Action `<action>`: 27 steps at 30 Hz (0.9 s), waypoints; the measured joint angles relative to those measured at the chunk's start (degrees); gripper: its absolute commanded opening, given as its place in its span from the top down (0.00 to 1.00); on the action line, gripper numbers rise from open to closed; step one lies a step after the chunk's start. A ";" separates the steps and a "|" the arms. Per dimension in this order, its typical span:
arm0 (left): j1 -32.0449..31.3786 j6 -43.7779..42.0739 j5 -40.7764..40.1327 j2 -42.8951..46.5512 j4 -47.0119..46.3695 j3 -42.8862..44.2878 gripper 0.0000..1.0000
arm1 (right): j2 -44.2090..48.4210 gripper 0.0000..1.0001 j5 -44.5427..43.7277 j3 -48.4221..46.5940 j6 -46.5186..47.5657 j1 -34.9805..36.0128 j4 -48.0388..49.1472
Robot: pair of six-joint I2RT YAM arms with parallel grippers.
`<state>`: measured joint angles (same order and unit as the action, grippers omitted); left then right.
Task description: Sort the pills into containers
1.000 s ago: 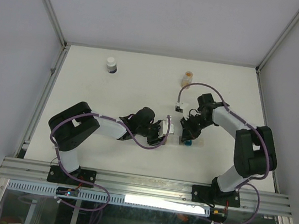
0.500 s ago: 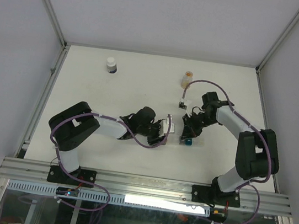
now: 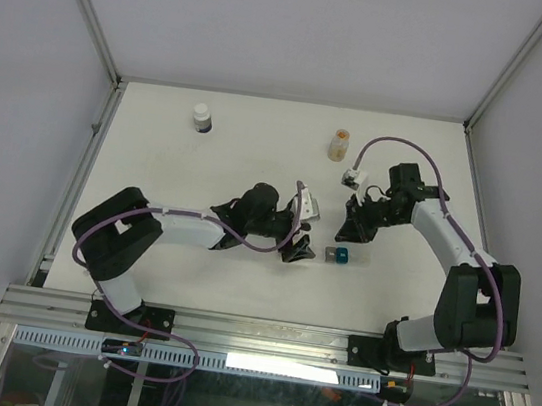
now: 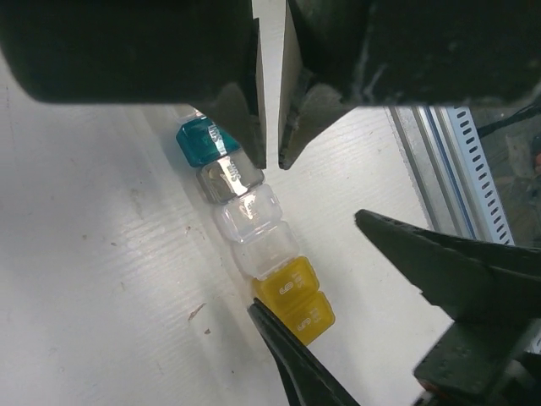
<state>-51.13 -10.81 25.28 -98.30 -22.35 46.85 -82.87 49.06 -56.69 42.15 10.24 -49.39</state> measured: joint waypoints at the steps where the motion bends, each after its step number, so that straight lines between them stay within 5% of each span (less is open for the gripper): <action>1: 0.31 1.40 0.35 1.03 -0.66 0.00 0.24 | 0.37 0.86 0.11 0.13 0.00 -0.24 -0.02; 17: 8.74 22.60 5.57 18.88 -25.53 -18.18 0.05 | 9.53 0.76 5.92 1.40 2.91 -2.47 -0.31; 27: 8.74 29.09 4.13 29.99 -30.27 -22.95 0.01 | 17.53 0.71 11.32 4.09 3.98 -3.28 0.90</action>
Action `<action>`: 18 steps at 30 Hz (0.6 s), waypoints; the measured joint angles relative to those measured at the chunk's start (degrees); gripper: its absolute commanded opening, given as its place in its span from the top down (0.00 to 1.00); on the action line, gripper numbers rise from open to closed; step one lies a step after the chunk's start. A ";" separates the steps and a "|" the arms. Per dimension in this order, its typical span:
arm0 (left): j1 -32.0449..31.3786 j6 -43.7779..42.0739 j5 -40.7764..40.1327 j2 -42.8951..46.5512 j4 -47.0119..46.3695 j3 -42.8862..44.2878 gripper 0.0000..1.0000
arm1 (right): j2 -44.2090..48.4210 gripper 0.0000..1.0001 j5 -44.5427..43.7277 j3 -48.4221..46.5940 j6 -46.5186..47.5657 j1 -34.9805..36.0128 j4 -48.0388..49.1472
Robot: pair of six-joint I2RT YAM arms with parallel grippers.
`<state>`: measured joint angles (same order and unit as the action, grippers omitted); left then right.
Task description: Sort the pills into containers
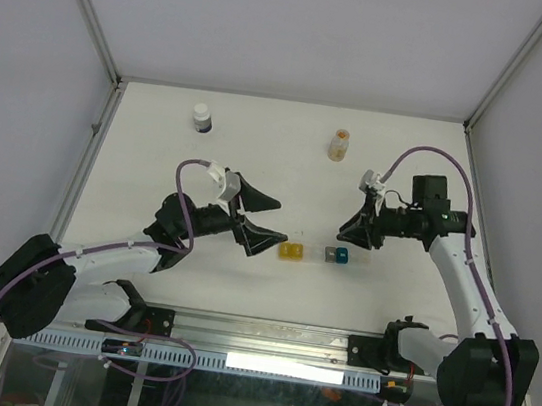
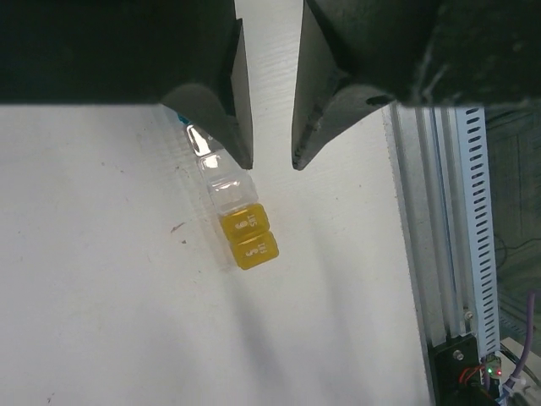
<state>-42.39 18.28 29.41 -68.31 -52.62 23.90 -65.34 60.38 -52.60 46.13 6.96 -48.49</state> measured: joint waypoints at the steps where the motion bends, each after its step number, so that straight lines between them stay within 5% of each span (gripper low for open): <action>1: 0.00 0.42 -0.79 0.90 0.26 -0.33 0.01 | 0.66 0.70 0.50 0.26 0.09 0.00 0.20; 18: 0.07 3.39 -3.13 8.33 3.39 -4.59 0.01 | 7.30 0.62 6.19 2.95 4.57 -0.02 1.86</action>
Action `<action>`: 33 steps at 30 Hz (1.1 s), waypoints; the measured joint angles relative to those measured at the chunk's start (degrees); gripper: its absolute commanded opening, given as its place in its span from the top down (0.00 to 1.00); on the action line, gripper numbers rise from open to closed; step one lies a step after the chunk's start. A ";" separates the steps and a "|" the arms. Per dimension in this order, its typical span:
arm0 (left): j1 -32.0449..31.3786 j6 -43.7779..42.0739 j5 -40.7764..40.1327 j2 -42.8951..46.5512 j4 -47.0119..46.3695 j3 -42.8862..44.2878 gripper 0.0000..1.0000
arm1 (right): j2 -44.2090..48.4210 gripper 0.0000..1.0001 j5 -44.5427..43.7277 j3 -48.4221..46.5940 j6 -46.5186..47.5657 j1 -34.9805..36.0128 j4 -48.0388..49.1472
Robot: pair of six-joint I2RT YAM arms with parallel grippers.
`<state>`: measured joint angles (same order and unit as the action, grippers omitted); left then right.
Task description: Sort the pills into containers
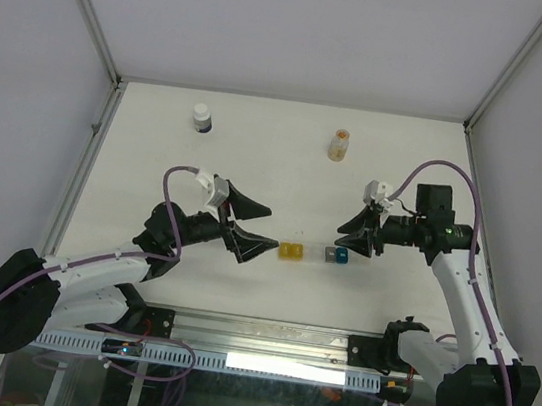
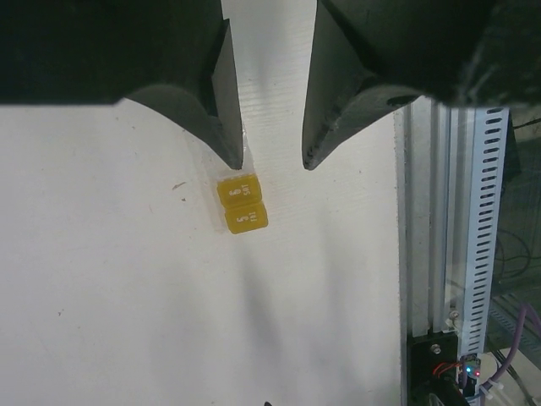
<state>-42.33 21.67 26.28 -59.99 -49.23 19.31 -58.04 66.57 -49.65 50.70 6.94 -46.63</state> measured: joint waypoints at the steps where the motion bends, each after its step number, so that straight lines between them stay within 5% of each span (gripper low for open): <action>1: 0.00 -0.02 0.20 0.00 -0.50 -0.55 0.01 | 0.00 0.62 0.35 0.24 0.74 0.00 -0.02; 23: 0.00 -6.56 1.27 -3.19 -5.90 -4.15 0.01 | -0.24 0.49 2.93 2.69 17.31 -0.66 -5.14; 33: 0.00 -5.75 2.47 -2.78 -6.67 -4.39 0.01 | 1.36 0.34 2.91 3.67 19.10 -1.57 -5.20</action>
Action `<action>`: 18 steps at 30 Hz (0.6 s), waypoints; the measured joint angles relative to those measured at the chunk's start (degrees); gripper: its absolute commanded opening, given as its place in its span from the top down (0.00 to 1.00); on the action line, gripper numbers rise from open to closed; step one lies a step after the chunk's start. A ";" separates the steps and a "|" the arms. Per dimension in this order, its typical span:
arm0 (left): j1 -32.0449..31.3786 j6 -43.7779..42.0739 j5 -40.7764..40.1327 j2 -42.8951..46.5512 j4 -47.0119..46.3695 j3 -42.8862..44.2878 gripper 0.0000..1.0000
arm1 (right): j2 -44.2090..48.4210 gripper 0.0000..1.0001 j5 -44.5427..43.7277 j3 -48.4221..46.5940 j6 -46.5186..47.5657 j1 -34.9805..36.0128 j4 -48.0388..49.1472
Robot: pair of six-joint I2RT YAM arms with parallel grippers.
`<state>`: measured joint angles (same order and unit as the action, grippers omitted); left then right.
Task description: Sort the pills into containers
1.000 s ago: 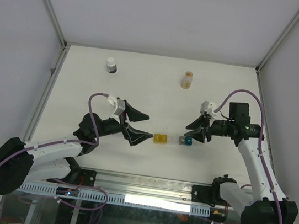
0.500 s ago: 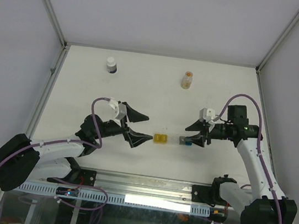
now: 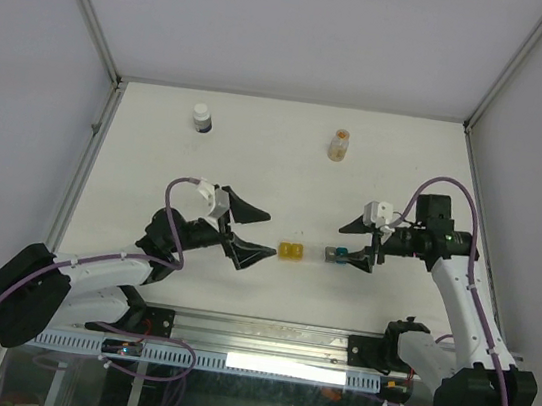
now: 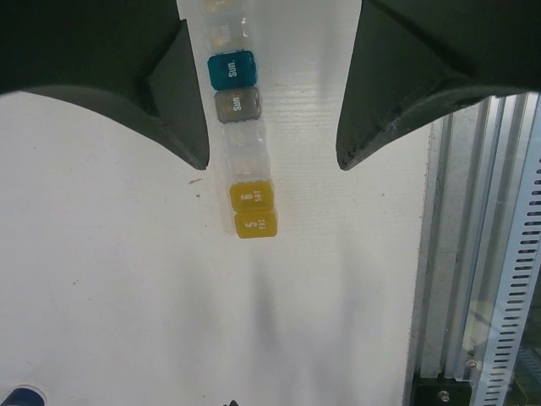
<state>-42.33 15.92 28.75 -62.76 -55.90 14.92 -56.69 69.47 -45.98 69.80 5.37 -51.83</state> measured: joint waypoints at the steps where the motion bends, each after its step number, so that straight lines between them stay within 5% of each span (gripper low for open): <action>1: 0.00 0.15 0.15 0.00 -0.31 -0.02 0.01 | 0.37 0.33 0.00 0.11 0.20 -0.04 -0.02; 18: -2.84 -4.98 -0.24 -7.80 -9.20 -3.08 0.05 | 1.01 0.23 -0.02 3.37 10.36 -0.26 -2.91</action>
<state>-45.17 10.94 28.51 -70.57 -65.10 11.84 -55.68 69.45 -42.61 80.16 5.10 -54.74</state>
